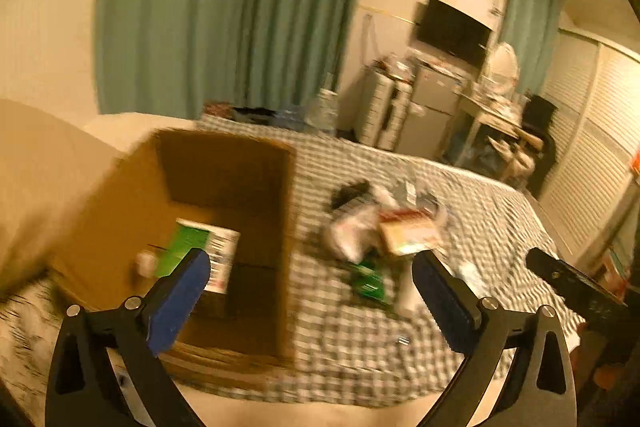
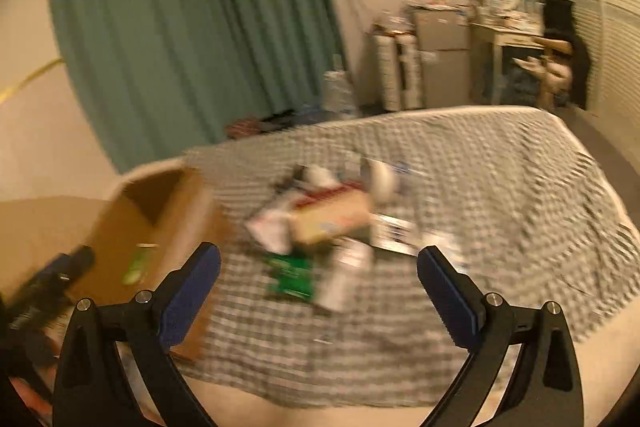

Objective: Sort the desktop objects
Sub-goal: 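Move both tools back over the items on the bed, then grasp the white plug-in device with the left tool while the right tool grasps the blue floral tissue pack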

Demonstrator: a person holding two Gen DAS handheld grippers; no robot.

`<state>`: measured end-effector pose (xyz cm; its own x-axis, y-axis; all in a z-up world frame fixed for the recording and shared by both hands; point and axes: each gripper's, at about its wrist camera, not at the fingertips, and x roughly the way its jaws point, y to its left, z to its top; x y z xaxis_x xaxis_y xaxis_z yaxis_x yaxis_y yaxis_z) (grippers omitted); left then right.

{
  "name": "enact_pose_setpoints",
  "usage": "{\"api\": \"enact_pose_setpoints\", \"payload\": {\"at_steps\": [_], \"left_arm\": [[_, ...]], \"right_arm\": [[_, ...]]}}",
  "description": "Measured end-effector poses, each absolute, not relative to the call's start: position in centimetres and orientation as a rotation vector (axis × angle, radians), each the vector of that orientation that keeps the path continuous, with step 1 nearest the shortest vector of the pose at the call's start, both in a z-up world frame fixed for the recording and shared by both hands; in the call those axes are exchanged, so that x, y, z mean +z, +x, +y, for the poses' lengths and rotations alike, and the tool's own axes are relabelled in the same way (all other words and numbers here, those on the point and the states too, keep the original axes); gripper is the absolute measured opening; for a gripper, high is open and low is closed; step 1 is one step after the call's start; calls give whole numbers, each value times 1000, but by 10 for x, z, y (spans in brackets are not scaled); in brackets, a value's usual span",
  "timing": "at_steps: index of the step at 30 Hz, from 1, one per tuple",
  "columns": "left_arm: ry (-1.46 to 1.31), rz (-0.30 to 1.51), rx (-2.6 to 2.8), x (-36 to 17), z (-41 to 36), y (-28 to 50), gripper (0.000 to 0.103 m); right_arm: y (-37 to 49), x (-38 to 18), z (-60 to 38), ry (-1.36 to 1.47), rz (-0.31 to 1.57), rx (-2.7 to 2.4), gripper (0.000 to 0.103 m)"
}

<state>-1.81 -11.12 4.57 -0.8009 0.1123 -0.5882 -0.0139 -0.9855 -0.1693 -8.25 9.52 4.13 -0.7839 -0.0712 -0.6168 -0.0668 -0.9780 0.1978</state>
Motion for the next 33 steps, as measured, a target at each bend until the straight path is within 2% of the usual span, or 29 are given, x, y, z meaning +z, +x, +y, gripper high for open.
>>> {"api": "enact_pose_setpoints", "payload": {"at_steps": [6, 12, 15, 18, 23, 30, 33], "left_arm": [[-1048, -171, 2802, 4, -34, -26, 103], [-1147, -62, 2747, -42, 19, -38, 103], [-1178, -23, 2741, -57, 30, -51, 103], [-1232, -11, 2720, -73, 36, -68, 103], [-1271, 46, 2735, -97, 45, -95, 103], [-1277, 31, 2687, -120, 55, -127, 103], [-1292, 39, 2673, -130, 58, -138, 103]], "right_arm": [[-70, 4, 159, 1087, -381, -3008, 99], [-90, -37, 178, 1178, -319, -3000, 99], [-106, -59, 184, 1269, -350, -2928, 99], [-119, -68, 190, 1238, -385, -2918, 99], [-143, -72, 193, 1179, -268, -2941, 99], [-166, -87, 206, 1136, -282, -2922, 99], [-178, -95, 199, 1188, -180, -2920, 99]]}}
